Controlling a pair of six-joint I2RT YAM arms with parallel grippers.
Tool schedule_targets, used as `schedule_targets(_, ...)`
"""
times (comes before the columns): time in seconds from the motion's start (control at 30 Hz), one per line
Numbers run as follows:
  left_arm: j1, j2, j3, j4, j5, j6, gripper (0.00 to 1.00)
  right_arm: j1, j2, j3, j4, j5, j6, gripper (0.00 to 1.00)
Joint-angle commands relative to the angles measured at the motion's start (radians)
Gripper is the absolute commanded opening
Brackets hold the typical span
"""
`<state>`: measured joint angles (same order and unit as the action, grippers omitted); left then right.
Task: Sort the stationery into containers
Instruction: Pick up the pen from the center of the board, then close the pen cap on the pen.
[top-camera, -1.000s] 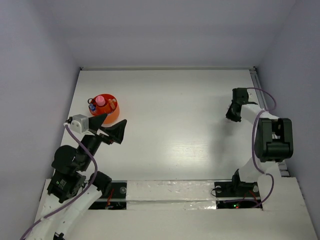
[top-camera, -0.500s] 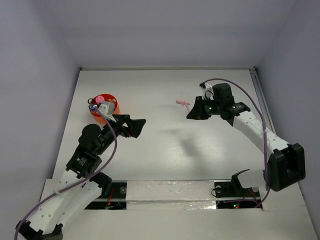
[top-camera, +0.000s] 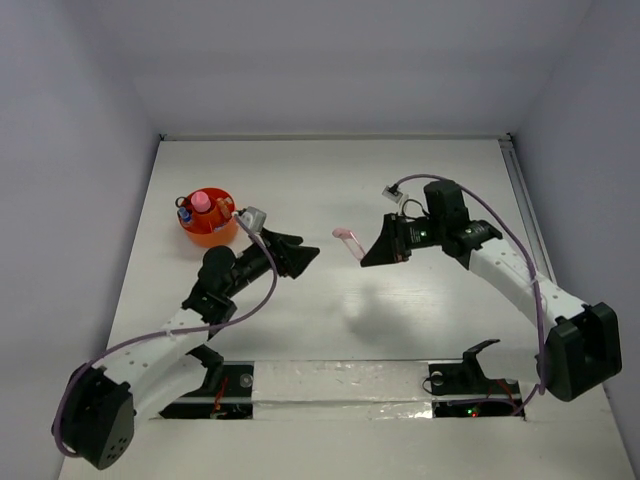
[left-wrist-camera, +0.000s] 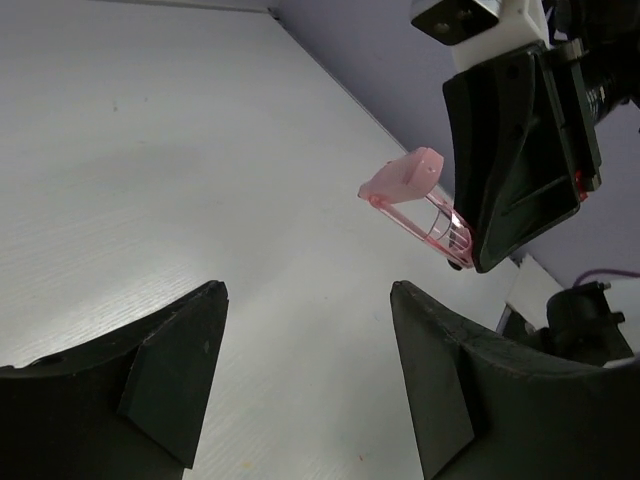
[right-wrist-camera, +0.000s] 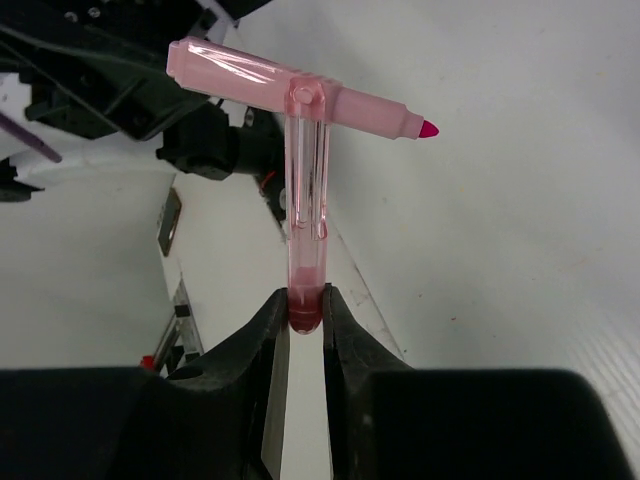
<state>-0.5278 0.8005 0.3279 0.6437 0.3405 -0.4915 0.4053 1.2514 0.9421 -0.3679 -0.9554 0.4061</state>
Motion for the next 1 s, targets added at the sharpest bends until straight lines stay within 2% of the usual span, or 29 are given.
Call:
schedule_targets(0.0,-0.004,0.098,0.071,0.255,0.198,0.08,0.63,0.015,-0.014,0.0,0.072,-0.085,0.03,0.0)
schedule_targets(0.07,-0.005,0.15,0.105,0.277,0.232,0.099,0.64,0.024,0.006,-0.002,0.073,-0.083,0.028,0.0)
schedule_targets(0.17,-0.046,0.178,0.157,0.197,0.206,0.169,0.64,0.033,0.022,0.009,0.038,-0.048,0.01,0.0)
schedule_targets(0.4,-0.141,0.177,0.204,0.087,0.088,0.272,0.65,0.033,0.043,0.023,0.007,-0.011,-0.001,0.0)
schedule_targets(0.6,-0.196,0.246,0.267,0.001,0.036,0.337,0.62,0.043,0.06,0.034,0.007,-0.017,-0.001,0.0)
schedule_targets(0.77,-0.196,0.273,0.29,-0.01,0.022,0.358,0.61,0.043,0.062,0.041,0.001,-0.016,-0.004,0.0)
schedule_targets(0.97,-0.196,0.255,0.29,-0.052,-0.014,0.38,0.55,0.043,0.052,0.043,0.0,-0.008,-0.006,0.0)
